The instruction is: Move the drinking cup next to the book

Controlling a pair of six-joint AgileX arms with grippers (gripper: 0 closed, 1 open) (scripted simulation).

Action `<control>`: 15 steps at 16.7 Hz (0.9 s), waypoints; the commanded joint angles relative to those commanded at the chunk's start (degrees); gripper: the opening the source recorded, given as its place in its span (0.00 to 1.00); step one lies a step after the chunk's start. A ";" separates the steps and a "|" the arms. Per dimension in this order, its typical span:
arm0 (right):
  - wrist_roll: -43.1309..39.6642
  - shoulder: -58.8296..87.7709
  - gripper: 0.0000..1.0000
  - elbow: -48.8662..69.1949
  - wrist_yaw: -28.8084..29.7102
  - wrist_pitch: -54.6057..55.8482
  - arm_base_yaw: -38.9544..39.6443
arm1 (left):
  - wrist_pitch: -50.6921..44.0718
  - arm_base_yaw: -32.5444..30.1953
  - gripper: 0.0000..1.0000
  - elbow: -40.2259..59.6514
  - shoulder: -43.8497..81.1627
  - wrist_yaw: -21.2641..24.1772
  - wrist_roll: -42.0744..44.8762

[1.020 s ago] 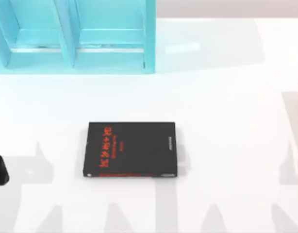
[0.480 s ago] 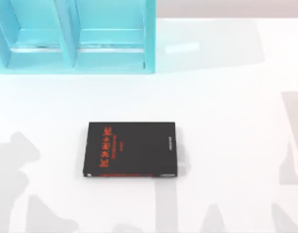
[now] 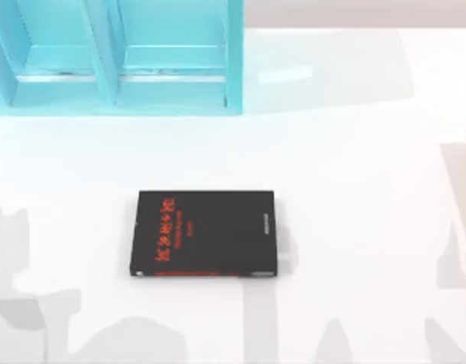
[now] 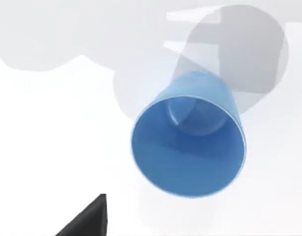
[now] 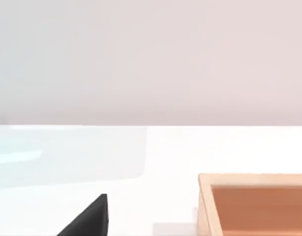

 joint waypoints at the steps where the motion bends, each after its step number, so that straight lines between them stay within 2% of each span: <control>1: 0.00 0.00 1.00 0.00 0.00 0.00 0.00 | -2.41 0.94 1.00 2.41 2.93 -0.04 4.34; 4: 0.00 0.00 1.00 0.00 0.00 0.00 0.00 | -7.98 3.22 1.00 8.45 9.73 -0.13 14.67; 7: 0.00 0.00 1.00 0.00 0.00 0.00 0.00 | -10.93 4.51 1.00 11.99 13.38 -0.18 20.01; 15: 0.00 0.00 1.00 0.00 0.00 0.00 0.00 | -10.39 4.51 1.00 11.67 14.09 -0.17 20.86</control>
